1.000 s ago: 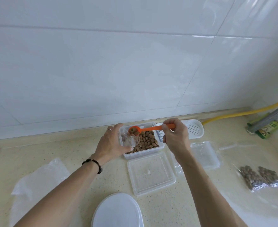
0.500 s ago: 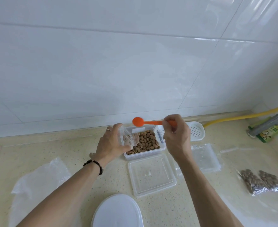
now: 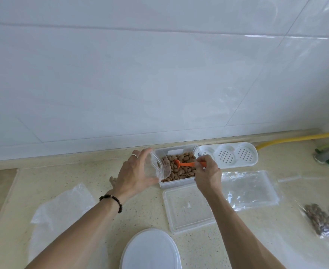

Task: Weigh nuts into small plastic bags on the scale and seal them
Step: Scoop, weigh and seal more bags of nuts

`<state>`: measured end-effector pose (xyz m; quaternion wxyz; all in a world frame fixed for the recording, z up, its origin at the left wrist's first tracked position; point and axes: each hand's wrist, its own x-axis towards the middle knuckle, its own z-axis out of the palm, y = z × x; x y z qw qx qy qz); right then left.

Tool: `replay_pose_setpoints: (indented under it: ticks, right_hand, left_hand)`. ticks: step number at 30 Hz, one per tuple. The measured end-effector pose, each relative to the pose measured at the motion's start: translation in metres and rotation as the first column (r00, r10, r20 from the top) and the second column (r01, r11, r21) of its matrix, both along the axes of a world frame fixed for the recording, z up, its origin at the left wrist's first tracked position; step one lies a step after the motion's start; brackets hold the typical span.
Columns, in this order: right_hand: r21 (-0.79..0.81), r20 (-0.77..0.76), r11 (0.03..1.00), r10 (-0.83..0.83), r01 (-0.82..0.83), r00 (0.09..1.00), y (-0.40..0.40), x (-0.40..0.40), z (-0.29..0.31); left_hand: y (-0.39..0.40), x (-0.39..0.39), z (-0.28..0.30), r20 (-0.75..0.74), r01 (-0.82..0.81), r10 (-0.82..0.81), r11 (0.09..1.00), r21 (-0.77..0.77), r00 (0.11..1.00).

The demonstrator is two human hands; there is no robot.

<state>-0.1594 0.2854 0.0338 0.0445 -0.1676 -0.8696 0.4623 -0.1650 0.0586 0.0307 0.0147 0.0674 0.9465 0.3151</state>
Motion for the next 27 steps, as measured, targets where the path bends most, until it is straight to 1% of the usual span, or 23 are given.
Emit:
replay_pose_setpoints:
  ticks: [3,6,9,13,17,20,22,25,27]
  right_hand:
    - [-0.172,0.049,0.974,-0.138,0.145,0.989,0.001,-0.002,-0.001]
    - [-0.305,0.121,0.905,-0.272,0.297,0.955,0.009,-0.001,0.000]
    - [-0.398,0.184,0.829,-0.348,0.394,0.919,0.020,0.001,0.001]
    - [-0.494,0.227,0.766,-0.344,0.412,0.911,0.029,0.006,0.005]
    - [-0.570,0.173,0.747,-0.297,0.341,0.939,0.032,0.009,0.021]
    - [-0.564,0.068,0.789,-0.250,0.244,0.966,0.030,0.007,0.042]
    - [-0.503,-0.006,0.846,-0.208,0.177,0.978,0.026,0.005,0.056]
    - [-0.313,-0.103,0.948,-0.089,0.052,0.991,0.017,0.003,0.074]
    - [-0.137,-0.174,0.984,0.090,-0.115,0.981,0.008,0.006,0.081]
  left_hand:
    - [-0.001,0.001,0.000,-0.007,0.009,-0.009,1.000,-0.017,1.000]
    - [0.000,0.002,0.000,0.006,0.011,-0.011,1.000,-0.018,1.000]
    - [0.004,0.002,0.000,0.008,0.008,-0.008,1.000,-0.030,1.000]
    - [0.010,0.001,0.000,0.024,-0.001,0.002,0.999,-0.042,1.000]
    - [0.016,-0.003,0.003,0.014,-0.033,0.033,0.999,-0.038,0.999]
    - [0.020,-0.007,0.006,0.021,-0.059,0.060,0.997,-0.053,0.998]
    - [0.022,-0.008,0.006,0.021,-0.075,0.076,0.996,-0.045,0.997]
    - [0.026,-0.009,0.006,0.042,-0.090,0.091,0.995,-0.030,0.995]
    - [0.028,-0.009,0.005,0.038,-0.093,0.094,0.995,-0.023,0.995]
